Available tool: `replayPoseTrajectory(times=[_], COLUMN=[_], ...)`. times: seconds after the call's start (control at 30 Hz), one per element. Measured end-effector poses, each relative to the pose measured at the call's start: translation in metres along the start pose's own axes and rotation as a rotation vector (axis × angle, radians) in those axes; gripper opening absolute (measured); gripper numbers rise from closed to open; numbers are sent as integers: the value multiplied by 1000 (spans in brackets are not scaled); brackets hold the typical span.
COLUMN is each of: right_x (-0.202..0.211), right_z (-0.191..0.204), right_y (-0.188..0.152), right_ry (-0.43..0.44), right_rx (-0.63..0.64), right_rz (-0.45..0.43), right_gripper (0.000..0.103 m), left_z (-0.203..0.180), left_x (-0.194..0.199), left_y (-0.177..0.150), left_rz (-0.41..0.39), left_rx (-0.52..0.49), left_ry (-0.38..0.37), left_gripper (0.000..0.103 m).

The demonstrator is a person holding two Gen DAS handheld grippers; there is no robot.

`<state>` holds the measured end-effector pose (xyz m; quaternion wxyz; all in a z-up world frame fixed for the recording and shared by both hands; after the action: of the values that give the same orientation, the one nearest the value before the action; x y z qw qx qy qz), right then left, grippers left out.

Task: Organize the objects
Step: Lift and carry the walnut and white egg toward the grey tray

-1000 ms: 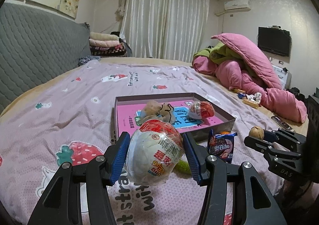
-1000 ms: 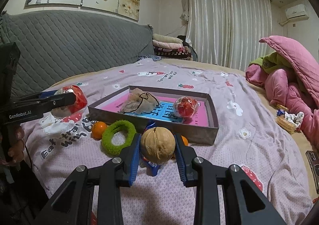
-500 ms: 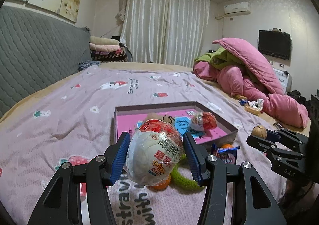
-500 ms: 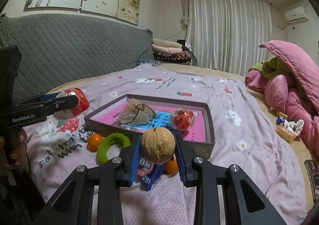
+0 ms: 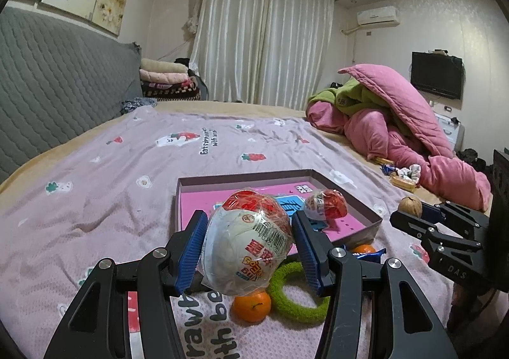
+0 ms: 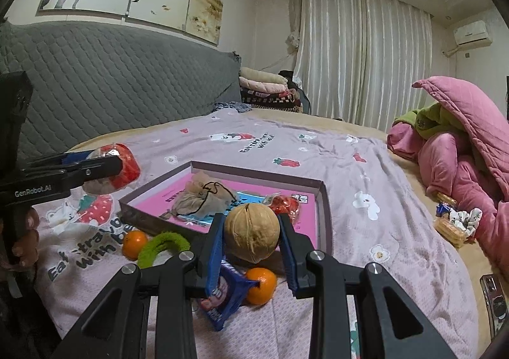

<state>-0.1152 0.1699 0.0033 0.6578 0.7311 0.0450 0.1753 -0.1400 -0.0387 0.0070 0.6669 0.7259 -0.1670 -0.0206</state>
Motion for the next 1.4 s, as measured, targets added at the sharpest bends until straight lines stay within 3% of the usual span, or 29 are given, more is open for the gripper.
replayPoseTrajectory(times=[0.73,1.4], right_x=[-28,-54], right_z=[-13,-16], right_y=[11,16], right_ry=[-6,-14], right_rx=[0,23], right_rz=[-13,-11], right_gripper=[33,33], left_z=[2,15], left_x=[-30,-67], left_y=[8,3], left_rz=[-9,40], left_rx=[-23,-11], left_ry=[9,31], left_gripper=[56,56])
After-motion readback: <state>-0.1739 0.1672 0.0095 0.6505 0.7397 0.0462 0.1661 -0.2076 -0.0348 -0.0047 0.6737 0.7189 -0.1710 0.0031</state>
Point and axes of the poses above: each gripper's, at about its wrist camera, not at the fingertips, and x roughly against the way its jaws point, z to its left, y to its top, the point moved 4 cm from there along -x, roughly the way its jaws point, and after that the axes turned 12 degrees about -z, right-handed, at the moved point
